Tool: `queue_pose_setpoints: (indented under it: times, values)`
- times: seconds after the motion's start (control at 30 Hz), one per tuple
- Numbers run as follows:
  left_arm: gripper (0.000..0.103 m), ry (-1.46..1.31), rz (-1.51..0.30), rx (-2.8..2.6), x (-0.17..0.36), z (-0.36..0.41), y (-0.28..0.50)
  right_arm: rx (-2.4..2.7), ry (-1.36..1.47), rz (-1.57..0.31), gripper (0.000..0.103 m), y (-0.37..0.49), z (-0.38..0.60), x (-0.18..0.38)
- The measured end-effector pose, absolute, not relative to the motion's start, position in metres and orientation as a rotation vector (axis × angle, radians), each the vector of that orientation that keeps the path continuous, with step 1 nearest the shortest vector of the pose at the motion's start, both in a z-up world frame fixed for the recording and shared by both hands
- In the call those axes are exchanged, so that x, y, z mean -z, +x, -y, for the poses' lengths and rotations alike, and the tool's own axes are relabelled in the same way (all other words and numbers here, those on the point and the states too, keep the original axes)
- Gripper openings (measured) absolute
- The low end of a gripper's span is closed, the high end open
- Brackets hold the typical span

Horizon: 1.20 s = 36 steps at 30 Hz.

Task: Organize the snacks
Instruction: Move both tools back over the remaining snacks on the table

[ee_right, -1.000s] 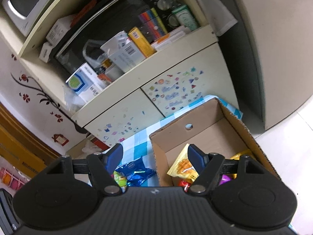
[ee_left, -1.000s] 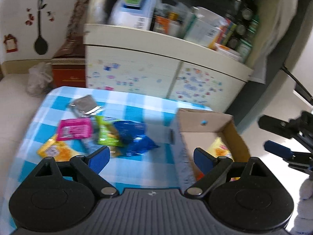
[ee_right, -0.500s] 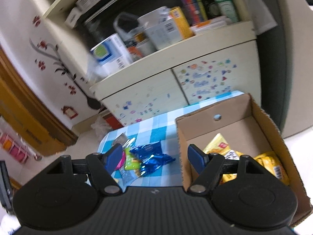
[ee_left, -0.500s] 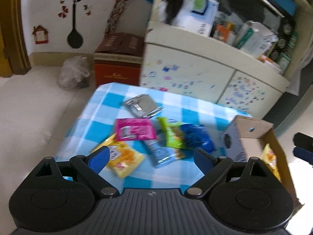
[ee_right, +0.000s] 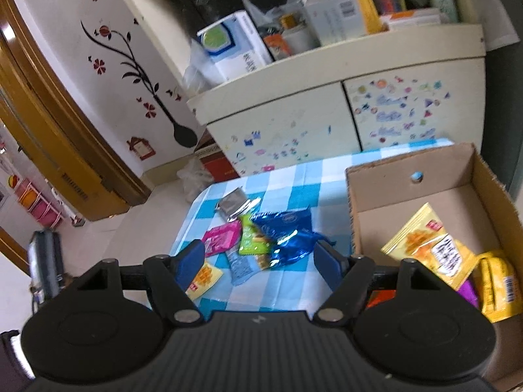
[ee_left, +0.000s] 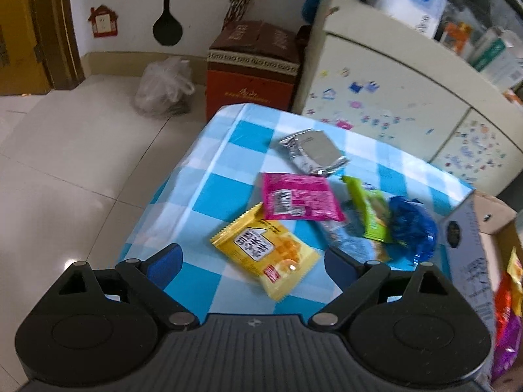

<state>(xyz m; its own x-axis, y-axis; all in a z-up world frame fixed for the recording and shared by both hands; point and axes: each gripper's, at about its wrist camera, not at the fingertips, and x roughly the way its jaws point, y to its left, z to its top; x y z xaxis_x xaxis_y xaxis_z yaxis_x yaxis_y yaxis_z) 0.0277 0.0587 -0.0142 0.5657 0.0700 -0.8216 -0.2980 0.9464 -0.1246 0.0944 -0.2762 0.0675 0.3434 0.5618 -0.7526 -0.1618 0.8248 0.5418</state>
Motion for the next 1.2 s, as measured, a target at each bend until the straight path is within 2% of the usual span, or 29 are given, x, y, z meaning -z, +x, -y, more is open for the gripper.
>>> queue_pose_setpoints:
  times: [0.6,1.2]
  values:
    - [0.097,-0.411,-1.014,-0.274,0.057,-0.073,0.075,-0.448,0.386,-1.205,0.075,0.127,0.225,-0.007]
    - [0.103,-0.287,-1.111,-0.331,0.078,-0.062,0.081,-0.38,0.287,-1.258,0.075,0.161,0.194,0.06]
